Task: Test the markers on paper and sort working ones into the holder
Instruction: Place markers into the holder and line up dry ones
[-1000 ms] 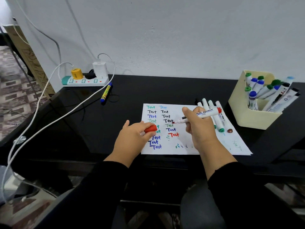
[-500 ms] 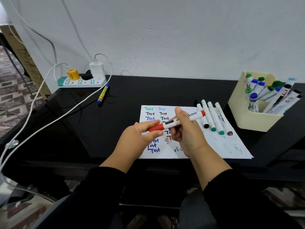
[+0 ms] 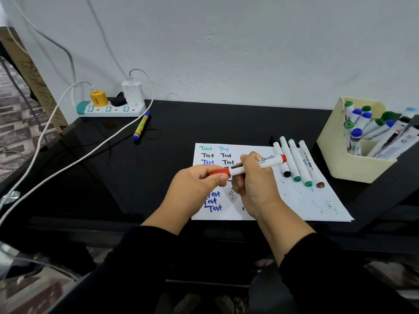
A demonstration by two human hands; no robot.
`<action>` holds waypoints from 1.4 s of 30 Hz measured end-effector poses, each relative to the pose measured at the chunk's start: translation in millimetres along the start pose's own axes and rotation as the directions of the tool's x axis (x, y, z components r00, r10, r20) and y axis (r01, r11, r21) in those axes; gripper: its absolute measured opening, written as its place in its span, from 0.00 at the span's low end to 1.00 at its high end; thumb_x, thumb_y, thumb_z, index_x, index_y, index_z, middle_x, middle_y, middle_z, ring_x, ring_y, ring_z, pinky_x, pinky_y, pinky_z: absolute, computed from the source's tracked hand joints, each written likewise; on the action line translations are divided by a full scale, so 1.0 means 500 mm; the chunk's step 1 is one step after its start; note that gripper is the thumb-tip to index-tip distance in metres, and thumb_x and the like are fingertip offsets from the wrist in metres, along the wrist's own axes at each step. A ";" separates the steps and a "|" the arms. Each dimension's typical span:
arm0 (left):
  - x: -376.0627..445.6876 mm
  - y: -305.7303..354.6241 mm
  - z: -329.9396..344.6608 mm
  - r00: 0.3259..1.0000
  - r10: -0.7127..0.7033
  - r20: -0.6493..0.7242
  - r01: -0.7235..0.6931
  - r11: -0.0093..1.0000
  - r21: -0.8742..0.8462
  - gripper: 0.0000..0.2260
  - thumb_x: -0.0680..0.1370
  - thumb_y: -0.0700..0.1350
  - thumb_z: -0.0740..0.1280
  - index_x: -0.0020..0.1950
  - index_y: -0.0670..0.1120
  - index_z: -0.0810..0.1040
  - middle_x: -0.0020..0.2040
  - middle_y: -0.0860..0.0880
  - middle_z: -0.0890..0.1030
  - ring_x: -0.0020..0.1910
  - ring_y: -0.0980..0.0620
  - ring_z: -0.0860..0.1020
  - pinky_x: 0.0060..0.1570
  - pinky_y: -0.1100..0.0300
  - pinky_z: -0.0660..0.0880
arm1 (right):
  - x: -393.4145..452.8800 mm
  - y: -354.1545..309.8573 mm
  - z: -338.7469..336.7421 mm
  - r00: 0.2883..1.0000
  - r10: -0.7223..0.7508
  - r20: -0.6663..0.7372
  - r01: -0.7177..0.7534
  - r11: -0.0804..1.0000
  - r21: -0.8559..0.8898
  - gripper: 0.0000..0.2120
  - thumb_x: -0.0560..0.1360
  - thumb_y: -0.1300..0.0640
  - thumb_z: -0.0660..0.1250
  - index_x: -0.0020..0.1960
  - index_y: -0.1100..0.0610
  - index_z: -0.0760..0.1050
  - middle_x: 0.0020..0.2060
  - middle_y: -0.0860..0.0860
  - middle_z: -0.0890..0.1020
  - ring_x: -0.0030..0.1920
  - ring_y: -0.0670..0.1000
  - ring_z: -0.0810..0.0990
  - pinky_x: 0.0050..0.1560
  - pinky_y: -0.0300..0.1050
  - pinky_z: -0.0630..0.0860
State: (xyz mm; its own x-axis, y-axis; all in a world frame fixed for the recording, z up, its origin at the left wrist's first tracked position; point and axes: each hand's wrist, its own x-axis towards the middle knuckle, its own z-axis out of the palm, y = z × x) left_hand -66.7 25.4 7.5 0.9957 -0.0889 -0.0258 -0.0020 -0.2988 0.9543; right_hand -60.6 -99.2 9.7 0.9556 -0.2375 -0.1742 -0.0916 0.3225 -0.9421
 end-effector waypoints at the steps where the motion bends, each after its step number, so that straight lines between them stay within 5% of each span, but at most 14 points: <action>1: 0.003 0.000 0.000 1.000 0.003 0.009 -0.003 1.000 0.012 0.04 0.74 0.46 0.69 0.39 0.52 0.82 0.43 0.52 0.83 0.46 0.55 0.78 0.41 0.68 0.71 | 0.002 0.000 -0.001 1.000 0.011 0.004 -0.011 1.000 -0.009 0.15 0.79 0.61 0.56 0.33 0.55 0.61 0.17 0.46 0.67 0.21 0.46 0.61 0.27 0.40 0.58; 5: 0.021 -0.003 -0.004 0.998 0.044 0.053 -0.047 0.996 0.074 0.07 0.74 0.50 0.69 0.51 0.57 0.80 0.51 0.56 0.81 0.56 0.56 0.76 0.49 0.68 0.71 | 0.007 -0.011 -0.016 0.999 0.038 -0.020 -0.040 0.992 -0.117 0.16 0.79 0.54 0.60 0.33 0.55 0.68 0.18 0.47 0.65 0.21 0.46 0.61 0.26 0.39 0.60; 9: 0.044 -0.043 -0.017 0.999 -0.011 -0.034 0.028 0.831 0.556 0.29 0.77 0.60 0.59 0.75 0.53 0.58 0.75 0.52 0.59 0.75 0.50 0.52 0.73 0.49 0.51 | 0.007 -0.052 -0.048 0.977 -0.014 -0.212 -0.009 0.994 -0.107 0.13 0.78 0.50 0.62 0.37 0.54 0.74 0.25 0.48 0.69 0.26 0.45 0.65 0.26 0.38 0.62; 13: 0.061 -0.090 -0.017 0.998 -0.051 -0.027 0.051 0.570 0.820 0.31 0.79 0.61 0.51 0.77 0.48 0.50 0.78 0.49 0.49 0.76 0.49 0.46 0.74 0.49 0.43 | 0.013 -0.096 -0.103 0.878 -0.248 -0.409 0.120 0.942 -0.312 0.09 0.77 0.54 0.63 0.45 0.59 0.75 0.32 0.50 0.75 0.34 0.45 0.73 0.30 0.44 0.73; 18: 0.066 -0.095 -0.013 0.999 -0.039 -0.027 0.043 0.536 0.843 0.30 0.79 0.61 0.50 0.77 0.47 0.52 0.78 0.48 0.50 0.76 0.48 0.48 0.73 0.49 0.45 | 0.019 -0.114 -0.153 0.691 -0.500 -0.522 0.203 0.828 -0.523 0.16 0.77 0.63 0.61 0.64 0.60 0.67 0.63 0.56 0.70 0.63 0.53 0.71 0.62 0.42 0.71; 22: 0.067 -0.095 -0.011 0.998 -0.060 -0.027 0.055 0.518 0.854 0.30 0.79 0.61 0.49 0.77 0.48 0.52 0.78 0.48 0.49 0.76 0.49 0.48 0.73 0.49 0.45 | 0.012 -0.121 -0.171 0.625 -0.588 -0.513 0.174 0.746 -0.643 0.22 0.75 0.68 0.60 0.68 0.60 0.62 0.68 0.58 0.63 0.67 0.55 0.63 0.60 0.35 0.60; 27: 0.066 -0.092 -0.009 0.997 -0.063 -0.037 0.065 0.514 0.855 0.29 0.79 0.61 0.49 0.77 0.49 0.51 0.78 0.49 0.49 0.76 0.49 0.48 0.74 0.50 0.45 | 0.039 -0.143 -0.192 0.693 -0.512 -0.507 0.005 0.707 -0.707 0.22 0.76 0.66 0.60 0.69 0.61 0.62 0.70 0.59 0.62 0.69 0.58 0.61 0.67 0.46 0.61; 37: 0.067 -0.088 -0.009 0.996 -0.073 -0.052 0.081 0.501 0.861 0.29 0.79 0.61 0.50 0.77 0.49 0.52 0.78 0.50 0.50 0.76 0.50 0.48 0.74 0.50 0.45 | 0.113 -0.191 -0.258 0.807 -0.377 -0.454 -0.310 0.385 -0.870 0.19 0.79 0.57 0.62 0.67 0.65 0.66 0.64 0.63 0.72 0.64 0.61 0.71 0.64 0.53 0.69; 42: 0.067 -0.084 -0.007 0.995 -0.085 -0.043 0.080 0.504 0.860 0.29 0.79 0.61 0.50 0.77 0.49 0.52 0.78 0.50 0.50 0.76 0.50 0.48 0.74 0.50 0.45 | 0.114 -0.194 -0.262 0.795 -0.380 -0.473 -0.330 0.383 -0.863 0.37 0.78 0.61 0.63 0.76 0.64 0.43 0.67 0.64 0.69 0.66 0.62 0.71 0.64 0.55 0.72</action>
State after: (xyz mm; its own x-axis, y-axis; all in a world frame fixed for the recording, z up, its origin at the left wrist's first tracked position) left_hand -32.9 38.5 -32.6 0.9953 -0.0223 -0.0941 -0.0007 -0.9748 0.2232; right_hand -33.9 -264.2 53.7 0.6620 -0.7448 0.0844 -0.5920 -0.5886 -0.5505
